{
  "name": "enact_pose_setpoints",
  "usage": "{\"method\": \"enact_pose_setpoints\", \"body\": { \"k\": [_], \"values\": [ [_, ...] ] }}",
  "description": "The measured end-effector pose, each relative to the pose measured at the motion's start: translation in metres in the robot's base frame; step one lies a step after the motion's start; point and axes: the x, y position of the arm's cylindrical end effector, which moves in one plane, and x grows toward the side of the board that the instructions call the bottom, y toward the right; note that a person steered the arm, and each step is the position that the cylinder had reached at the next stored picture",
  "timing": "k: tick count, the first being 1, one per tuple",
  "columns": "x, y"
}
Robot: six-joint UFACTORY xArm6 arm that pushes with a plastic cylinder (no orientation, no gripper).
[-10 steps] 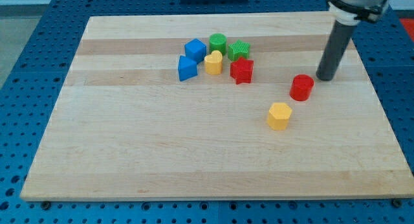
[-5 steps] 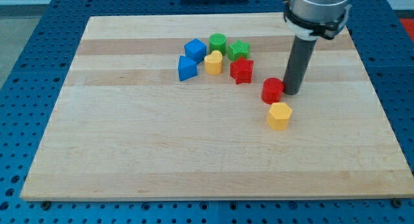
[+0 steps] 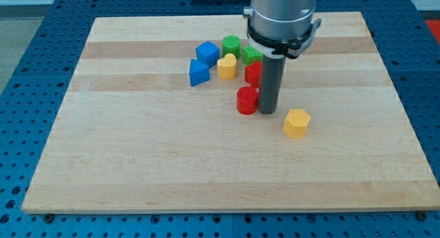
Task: Push the red circle to the blue triangle
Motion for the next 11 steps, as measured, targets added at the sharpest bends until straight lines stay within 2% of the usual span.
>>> {"method": "enact_pose_setpoints", "body": {
  "k": [3,9,11],
  "values": [
    [0.0,-0.05],
    [-0.003,-0.102],
    [-0.005,-0.103]
  ]
}}
